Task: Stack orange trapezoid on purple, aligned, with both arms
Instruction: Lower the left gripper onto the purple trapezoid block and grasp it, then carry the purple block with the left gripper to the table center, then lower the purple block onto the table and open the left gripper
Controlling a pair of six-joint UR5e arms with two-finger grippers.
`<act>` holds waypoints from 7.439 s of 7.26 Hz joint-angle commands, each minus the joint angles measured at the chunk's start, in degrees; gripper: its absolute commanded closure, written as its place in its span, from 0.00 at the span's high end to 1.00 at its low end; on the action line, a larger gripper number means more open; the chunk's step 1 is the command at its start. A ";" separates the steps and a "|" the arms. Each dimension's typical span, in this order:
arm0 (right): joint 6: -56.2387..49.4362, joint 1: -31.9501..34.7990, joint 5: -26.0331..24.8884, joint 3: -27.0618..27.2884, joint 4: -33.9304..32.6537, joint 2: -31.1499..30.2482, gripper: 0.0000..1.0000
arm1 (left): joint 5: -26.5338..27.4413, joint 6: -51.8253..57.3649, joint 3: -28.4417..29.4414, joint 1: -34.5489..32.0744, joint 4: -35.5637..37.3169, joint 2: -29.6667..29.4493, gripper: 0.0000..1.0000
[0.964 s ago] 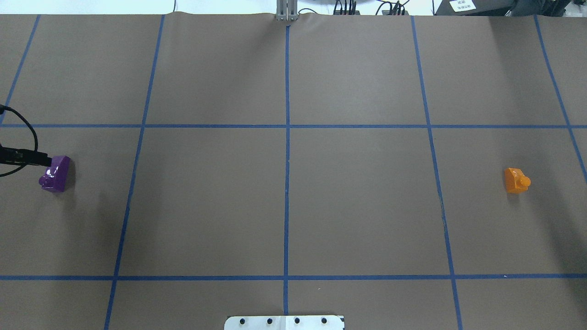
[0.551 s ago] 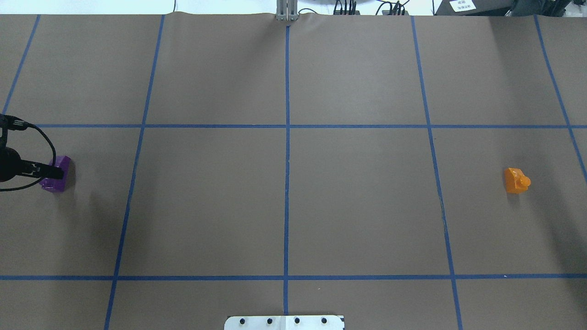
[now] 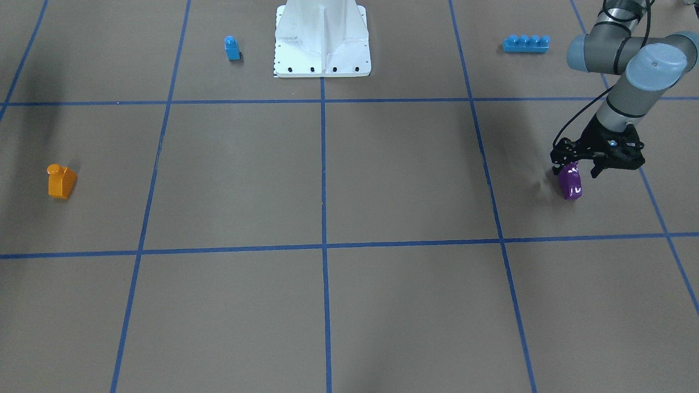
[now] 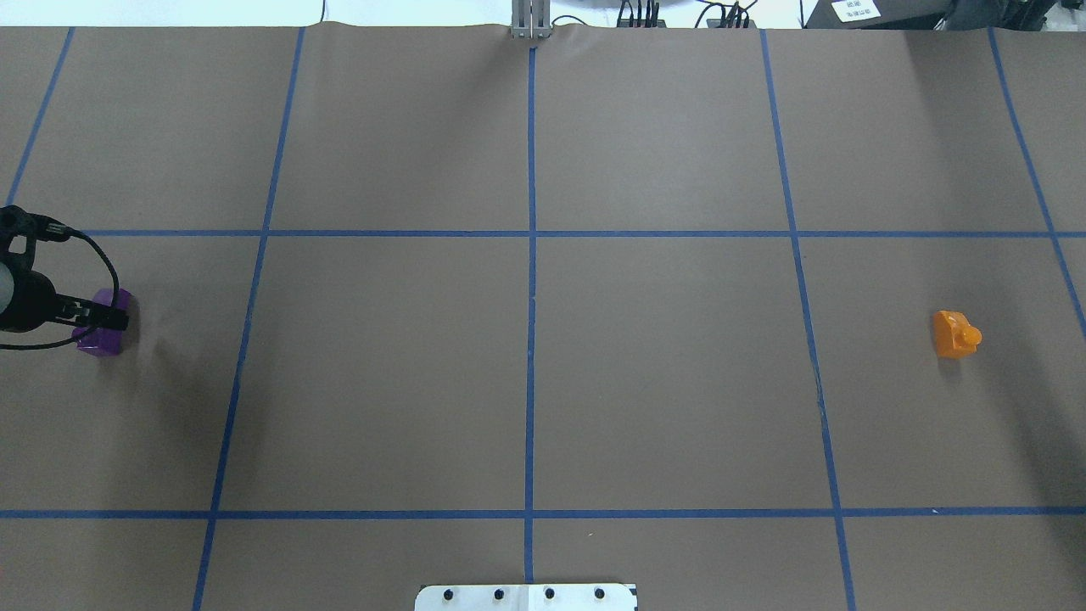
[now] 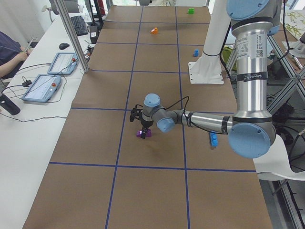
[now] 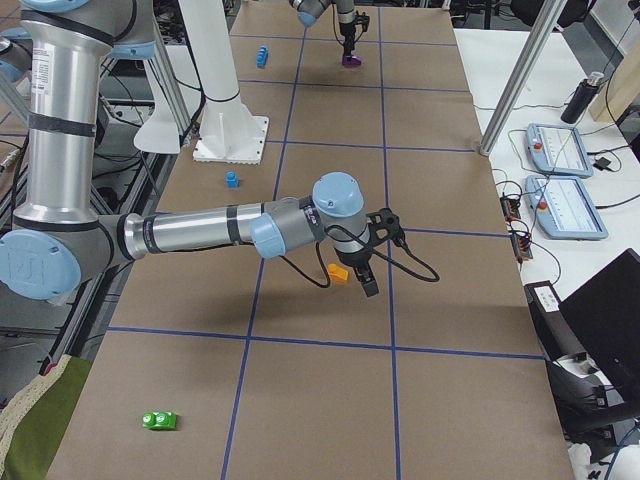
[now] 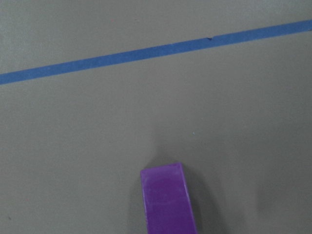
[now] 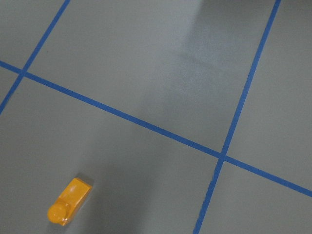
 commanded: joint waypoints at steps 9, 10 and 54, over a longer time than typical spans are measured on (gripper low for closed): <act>0.08 0.00 0.26 0.07 0.09 -0.70 1.00 | -0.79 -3.18 -1.60 0.16 -4.11 0.04 0.00; 0.08 0.00 0.35 0.07 0.09 -0.79 1.00 | -1.22 -4.15 -3.45 0.16 -1.31 -1.27 0.00; 0.34 0.00 0.35 -0.28 0.00 -1.23 1.00 | 11.87 -27.54 12.44 26.44 34.84 -54.45 0.40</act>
